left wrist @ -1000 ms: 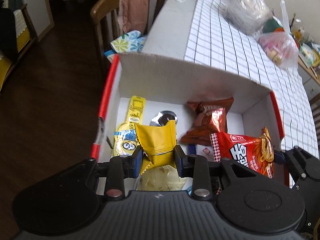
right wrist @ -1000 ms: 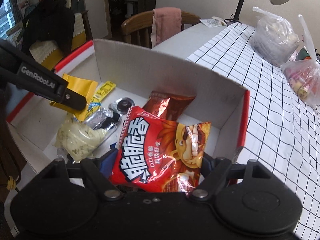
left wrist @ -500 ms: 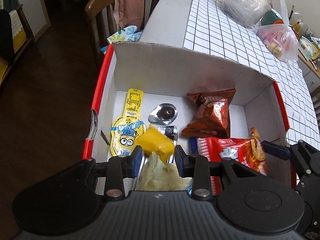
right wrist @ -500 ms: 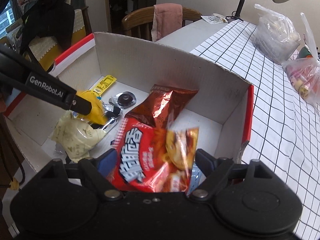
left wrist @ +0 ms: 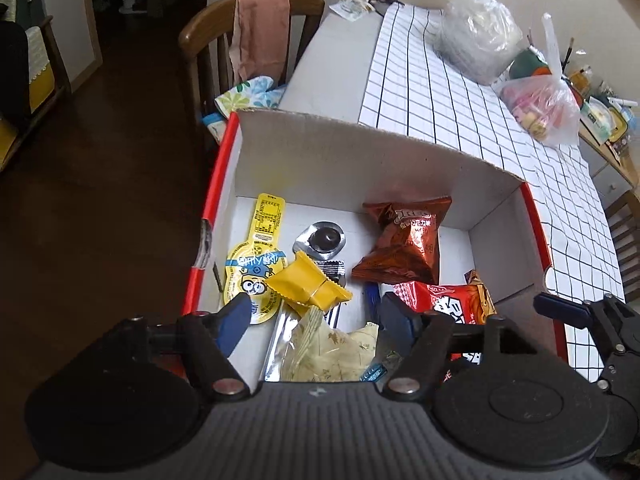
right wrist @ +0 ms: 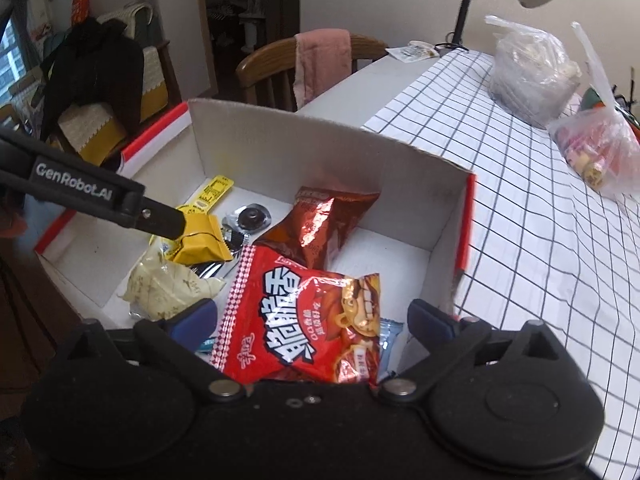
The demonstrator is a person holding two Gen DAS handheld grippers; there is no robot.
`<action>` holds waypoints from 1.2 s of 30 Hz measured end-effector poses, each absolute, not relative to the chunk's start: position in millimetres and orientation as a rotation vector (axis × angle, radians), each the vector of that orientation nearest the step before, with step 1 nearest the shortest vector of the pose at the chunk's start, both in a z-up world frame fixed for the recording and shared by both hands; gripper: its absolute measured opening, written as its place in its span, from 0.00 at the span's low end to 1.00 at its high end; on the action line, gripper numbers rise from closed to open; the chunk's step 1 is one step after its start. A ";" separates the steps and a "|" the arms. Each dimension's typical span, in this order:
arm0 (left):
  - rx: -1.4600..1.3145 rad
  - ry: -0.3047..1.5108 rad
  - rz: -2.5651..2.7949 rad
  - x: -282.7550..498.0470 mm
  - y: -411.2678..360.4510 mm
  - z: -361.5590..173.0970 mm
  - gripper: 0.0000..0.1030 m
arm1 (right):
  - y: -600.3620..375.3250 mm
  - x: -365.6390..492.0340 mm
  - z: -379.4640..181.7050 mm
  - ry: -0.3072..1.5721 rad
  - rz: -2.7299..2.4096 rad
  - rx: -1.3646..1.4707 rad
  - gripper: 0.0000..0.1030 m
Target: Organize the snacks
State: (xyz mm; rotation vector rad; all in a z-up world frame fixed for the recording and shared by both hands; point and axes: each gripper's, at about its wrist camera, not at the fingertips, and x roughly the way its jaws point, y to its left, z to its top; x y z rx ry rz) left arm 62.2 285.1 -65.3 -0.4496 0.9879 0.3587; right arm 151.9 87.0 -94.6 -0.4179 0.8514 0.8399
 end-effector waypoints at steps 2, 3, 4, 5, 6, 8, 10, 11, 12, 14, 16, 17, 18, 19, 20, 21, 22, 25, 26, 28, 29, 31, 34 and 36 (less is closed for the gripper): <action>-0.448 0.975 0.358 58.8 283.6 -62.0 0.74 | 81.7 150.4 -89.5 0.844 0.834 -0.401 0.99; -0.447 0.967 0.358 57.0 282.5 -60.2 0.75 | 79.1 149.7 -87.1 0.843 0.829 -0.393 0.99; -0.446 0.960 0.357 54.9 281.1 -58.2 0.76 | 76.7 149.1 -84.8 0.841 0.823 -0.386 0.99; -0.443 0.952 0.355 53.1 279.2 -56.4 0.76 | 74.3 148.0 -82.3 0.838 0.821 -0.378 0.99; -0.439 0.944 0.356 50.7 277.1 -54.4 0.78 | 71.7 146.9 -79.7 0.834 0.819 -0.372 0.99; -0.432 0.931 0.351 47.3 272.6 -49.8 0.78 | 66.9 144.9 -74.5 0.827 0.816 -0.359 1.00; -0.422 0.917 0.349 44.1 268.6 -44.8 0.79 | 61.3 142.4 -69.1 0.819 0.818 -0.343 1.00; -0.418 0.911 0.347 42.6 266.7 -42.3 0.80 | 58.7 141.5 -66.3 0.815 0.817 -0.336 1.00; -0.417 0.904 0.338 41.0 265.1 -40.0 0.81 | 56.1 140.5 -63.7 0.814 0.819 -0.329 1.00; -0.417 0.889 0.329 37.8 262.5 -35.5 0.82 | 50.7 138.8 -58.4 0.814 0.826 -0.313 1.00; -0.411 0.868 0.328 33.7 258.7 -30.9 0.83 | 44.1 136.7 -52.5 0.804 0.823 -0.295 1.00; -0.407 0.860 0.326 31.8 256.5 -29.1 0.83 | 40.2 135.6 -49.8 0.800 0.821 -0.285 1.00; -0.405 0.852 0.321 29.9 254.9 -27.0 0.85 | 36.0 134.9 -46.9 0.797 0.819 -0.271 1.00; -0.405 0.846 0.313 28.3 253.2 -24.9 0.88 | 31.9 134.5 -44.3 0.796 0.815 -0.257 1.00; -0.407 0.841 0.302 26.6 251.4 -22.9 0.89 | 27.3 133.8 -41.8 0.794 0.808 -0.244 1.00; -0.409 0.835 0.291 24.8 249.6 -21.0 0.90 | 23.1 133.1 -39.2 0.791 0.800 -0.232 1.00; -0.408 0.831 0.287 23.4 247.6 -19.3 0.91 | 19.1 132.5 -36.3 0.788 0.793 -0.220 1.00; -0.408 0.819 0.268 19.7 242.5 -13.3 0.92 | 7.8 130.8 -28.4 0.776 0.772 -0.180 1.00; -0.406 0.817 0.264 18.5 240.4 -11.9 0.93 | 4.4 130.6 -25.7 0.773 0.769 -0.165 1.00; -0.394 0.807 0.260 15.2 235.2 -8.8 0.96 | -2.0 128.1 -21.1 0.762 0.760 -0.142 1.00; -0.386 0.803 0.258 13.8 232.6 -7.2 0.96 | -5.0 126.5 -19.1 0.757 0.761 -0.132 1.00; -0.372 0.791 0.259 11.0 227.3 -3.6 0.97 | -11.4 123.0 -15.9 0.746 0.760 -0.109 1.00; -0.347 0.775 0.257 6.3 217.4 1.5 0.97 | -20.0 117.0 -13.5 0.730 0.758 -0.078 1.00; -0.310 0.763 0.266 3.1 210.4 4.7 0.97 | -25.8 113.6 -12.2 0.725 0.754 -0.055 1.00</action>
